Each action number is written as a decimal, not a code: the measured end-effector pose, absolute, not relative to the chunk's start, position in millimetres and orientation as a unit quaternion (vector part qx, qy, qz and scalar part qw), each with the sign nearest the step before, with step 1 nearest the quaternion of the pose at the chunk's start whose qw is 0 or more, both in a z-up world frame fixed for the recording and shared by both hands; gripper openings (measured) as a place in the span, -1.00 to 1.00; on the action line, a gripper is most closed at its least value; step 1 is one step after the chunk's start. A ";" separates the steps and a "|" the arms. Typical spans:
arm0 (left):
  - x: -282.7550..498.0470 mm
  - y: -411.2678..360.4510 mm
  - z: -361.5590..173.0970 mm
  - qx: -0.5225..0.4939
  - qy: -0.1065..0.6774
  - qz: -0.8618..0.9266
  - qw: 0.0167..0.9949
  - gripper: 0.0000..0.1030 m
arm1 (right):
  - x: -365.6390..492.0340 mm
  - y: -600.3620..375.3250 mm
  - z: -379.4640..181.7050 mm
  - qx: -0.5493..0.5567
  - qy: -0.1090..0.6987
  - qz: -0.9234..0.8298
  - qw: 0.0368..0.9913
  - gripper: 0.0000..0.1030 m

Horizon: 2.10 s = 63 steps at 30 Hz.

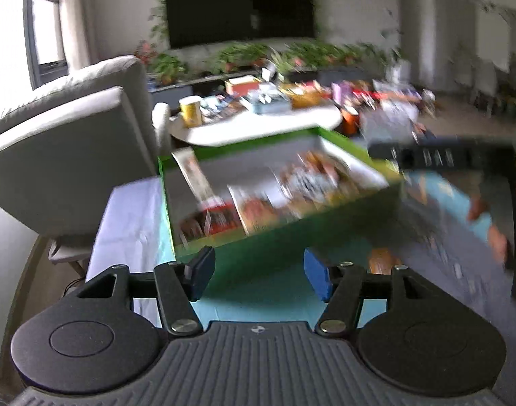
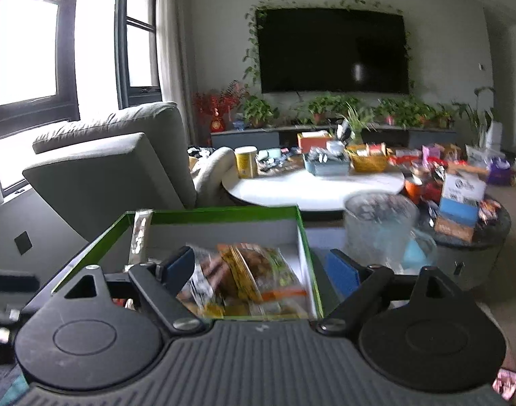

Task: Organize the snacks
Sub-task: 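Grasp a black packet with left tool while right tool grasps the orange cup snack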

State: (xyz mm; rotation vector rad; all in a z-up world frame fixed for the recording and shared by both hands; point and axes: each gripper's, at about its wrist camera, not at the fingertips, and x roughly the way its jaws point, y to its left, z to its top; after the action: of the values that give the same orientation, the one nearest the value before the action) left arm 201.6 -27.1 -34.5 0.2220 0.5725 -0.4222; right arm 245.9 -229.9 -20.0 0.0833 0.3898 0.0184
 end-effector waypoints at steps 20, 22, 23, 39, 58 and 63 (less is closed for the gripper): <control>170.6 -30.5 -83.1 0.178 0.332 -0.316 0.871 0.08 | 192.5 -227.7 -57.4 0.038 0.271 0.005 0.962 -0.10; 173.5 -30.4 -85.9 0.173 0.339 -0.323 0.867 0.07 | 191.6 -227.6 -59.4 0.037 0.272 0.008 0.961 -0.10; 174.6 -29.6 -87.0 0.167 0.342 -0.326 0.865 0.06 | 191.7 -227.5 -60.9 0.038 0.273 0.009 0.961 -0.10; 199.3 -2.1 -82.5 0.039 0.373 -0.193 0.907 -0.12 | 204.8 -207.1 -80.7 0.041 0.301 0.051 0.951 -0.10; 184.0 -14.8 -90.2 0.067 0.369 -0.210 0.903 -0.45 | 223.9 -183.0 -88.6 -0.016 0.325 0.055 0.944 -0.14; 176.6 -13.6 -81.8 0.060 0.357 -0.214 0.907 -0.48 | 216.9 -188.4 -80.7 0.001 0.313 0.063 0.948 -0.28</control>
State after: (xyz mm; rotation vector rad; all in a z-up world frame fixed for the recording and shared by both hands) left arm 176.6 -13.6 -81.8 0.1246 0.7369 -0.4428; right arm 216.9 -188.4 -80.7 0.0028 0.6374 0.1279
